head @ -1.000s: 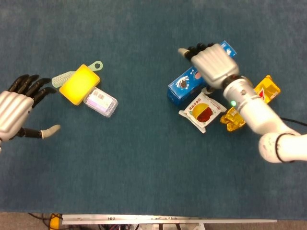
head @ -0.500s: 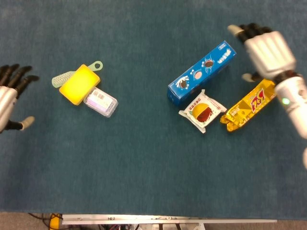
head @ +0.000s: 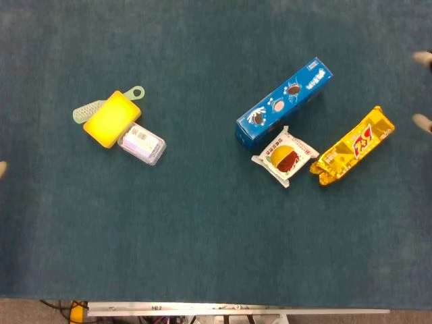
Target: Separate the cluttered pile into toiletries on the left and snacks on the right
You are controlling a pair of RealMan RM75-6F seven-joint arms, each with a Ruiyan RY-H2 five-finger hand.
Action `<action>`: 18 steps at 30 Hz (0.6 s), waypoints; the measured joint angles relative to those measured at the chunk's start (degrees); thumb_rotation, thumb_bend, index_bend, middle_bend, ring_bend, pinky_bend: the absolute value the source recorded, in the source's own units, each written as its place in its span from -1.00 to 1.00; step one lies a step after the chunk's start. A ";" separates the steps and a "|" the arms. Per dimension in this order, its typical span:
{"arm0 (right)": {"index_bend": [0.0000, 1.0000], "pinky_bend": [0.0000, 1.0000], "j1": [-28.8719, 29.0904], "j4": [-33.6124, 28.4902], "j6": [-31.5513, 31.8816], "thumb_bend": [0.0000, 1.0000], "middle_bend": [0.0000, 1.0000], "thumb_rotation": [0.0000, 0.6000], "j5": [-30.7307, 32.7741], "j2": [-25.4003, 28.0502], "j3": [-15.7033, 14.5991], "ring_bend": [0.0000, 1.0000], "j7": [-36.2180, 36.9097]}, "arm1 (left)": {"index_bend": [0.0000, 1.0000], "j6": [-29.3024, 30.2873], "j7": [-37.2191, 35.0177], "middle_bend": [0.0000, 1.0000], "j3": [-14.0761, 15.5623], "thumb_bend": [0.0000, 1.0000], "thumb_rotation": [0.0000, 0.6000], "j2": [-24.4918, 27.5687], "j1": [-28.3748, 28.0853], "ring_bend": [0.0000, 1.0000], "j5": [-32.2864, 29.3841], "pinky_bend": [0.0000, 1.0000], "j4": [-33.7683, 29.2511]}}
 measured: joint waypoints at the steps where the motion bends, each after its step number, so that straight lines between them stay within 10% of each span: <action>1: -0.44 -0.48 -1.09 -0.11 0.81 -1.00 -0.38 1.00 -0.73 0.25 -0.40 -0.59 0.41 | -0.67 0.55 0.04 -0.84 0.02 -0.63 1.00 -0.09 0.45 -0.96 -0.03 -0.92 -0.11; 18: -0.44 -0.48 -14.59 -0.64 6.15 -1.00 -0.38 1.00 -6.51 3.60 -4.00 -0.59 4.96 | -0.67 11.57 0.35 -0.79 1.85 -0.63 1.00 -5.31 8.04 -0.95 8.10 -0.92 0.74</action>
